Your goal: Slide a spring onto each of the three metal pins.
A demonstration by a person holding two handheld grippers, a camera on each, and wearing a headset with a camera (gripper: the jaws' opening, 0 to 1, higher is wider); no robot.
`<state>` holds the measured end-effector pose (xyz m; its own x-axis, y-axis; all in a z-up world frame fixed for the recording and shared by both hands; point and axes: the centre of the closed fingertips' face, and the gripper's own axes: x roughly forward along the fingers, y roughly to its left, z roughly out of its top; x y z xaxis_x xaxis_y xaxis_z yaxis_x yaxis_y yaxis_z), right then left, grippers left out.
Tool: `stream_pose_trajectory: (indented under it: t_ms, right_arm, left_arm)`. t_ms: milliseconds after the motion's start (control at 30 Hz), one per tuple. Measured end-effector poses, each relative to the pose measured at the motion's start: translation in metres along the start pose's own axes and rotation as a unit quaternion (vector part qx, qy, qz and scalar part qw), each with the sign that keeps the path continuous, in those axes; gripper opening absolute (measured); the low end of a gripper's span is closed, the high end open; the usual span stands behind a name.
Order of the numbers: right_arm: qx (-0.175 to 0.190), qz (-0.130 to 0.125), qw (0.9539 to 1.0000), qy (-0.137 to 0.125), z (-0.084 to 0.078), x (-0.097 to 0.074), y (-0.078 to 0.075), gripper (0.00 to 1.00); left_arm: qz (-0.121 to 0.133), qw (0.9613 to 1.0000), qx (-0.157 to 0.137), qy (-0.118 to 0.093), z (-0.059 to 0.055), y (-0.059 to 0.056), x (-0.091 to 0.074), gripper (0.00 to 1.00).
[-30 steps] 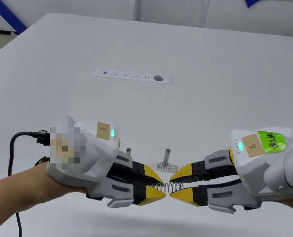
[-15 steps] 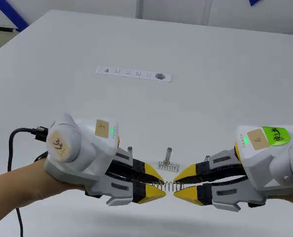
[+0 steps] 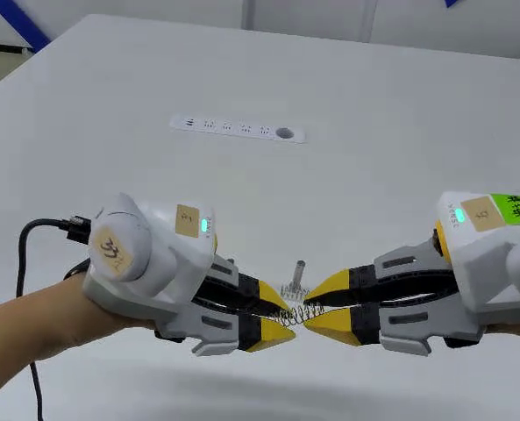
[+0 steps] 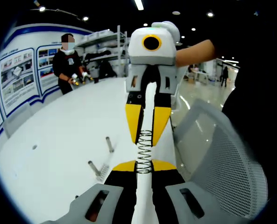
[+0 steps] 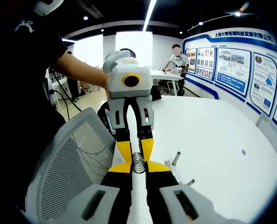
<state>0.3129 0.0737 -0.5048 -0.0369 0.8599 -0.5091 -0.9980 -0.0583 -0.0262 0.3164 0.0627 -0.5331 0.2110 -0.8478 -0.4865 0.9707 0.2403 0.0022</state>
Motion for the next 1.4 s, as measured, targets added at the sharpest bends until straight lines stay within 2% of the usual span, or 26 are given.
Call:
stream_pose_trajectory:
  t_ms: [267,567,767,833,1000,1033,1067,1100,1167,1233,1400]
  right_arm:
    - [0.013,0.0,0.9997,-0.021,0.01,0.002,-0.001,0.11]
    - [0.014,0.011,0.9992,-0.036,0.021,0.006,0.001,0.11]
    - [0.014,0.003,0.9991,-0.041,0.023,0.007,-0.001,0.1]
    - [0.015,-0.001,0.999,-0.042,0.024,0.007,-0.003,0.1]
    - [0.015,-0.012,0.9989,-0.042,0.026,0.005,-0.008,0.1]
    - [0.015,-0.013,0.9989,-0.042,0.026,0.005,-0.009,0.1]
    - [0.014,-0.015,0.9989,-0.042,0.027,0.005,-0.01,0.1]
    - [0.014,-0.016,0.9989,-0.042,0.027,0.004,-0.011,0.1]
    - [0.014,-0.018,0.9987,-0.045,0.029,0.003,-0.013,0.1]
    - [0.014,-0.023,0.9986,-0.046,0.031,0.001,-0.016,0.1]
    - [0.01,-0.042,0.9982,-0.042,0.03,-0.007,-0.028,0.1]
  left_arm:
    - [0.008,0.9999,0.005,-0.007,0.001,0.002,-0.001,0.1]
    - [0.003,0.9999,0.013,-0.009,0.005,-0.001,0.009,0.1]
    - [0.006,0.9998,0.01,-0.014,0.007,0.001,0.011,0.1]
    - [0.007,0.9996,-0.003,-0.025,0.009,0.002,0.011,0.1]
    - [0.017,0.9991,-0.011,-0.038,0.012,0.007,0.008,0.11]
    - [0.017,0.9988,-0.018,-0.043,0.013,0.008,0.008,0.12]
    - [0.019,0.9976,-0.028,-0.06,0.019,0.009,0.006,0.15]
    - [0.023,0.997,-0.033,-0.066,0.021,0.011,0.005,0.2]
    - [0.035,0.9971,-0.032,-0.06,0.02,0.017,0.005,0.3]
    - [0.047,0.9974,-0.026,-0.049,0.015,0.022,0.004,0.33]
    - [0.056,0.997,-0.03,-0.045,0.011,0.025,0.001,0.39]
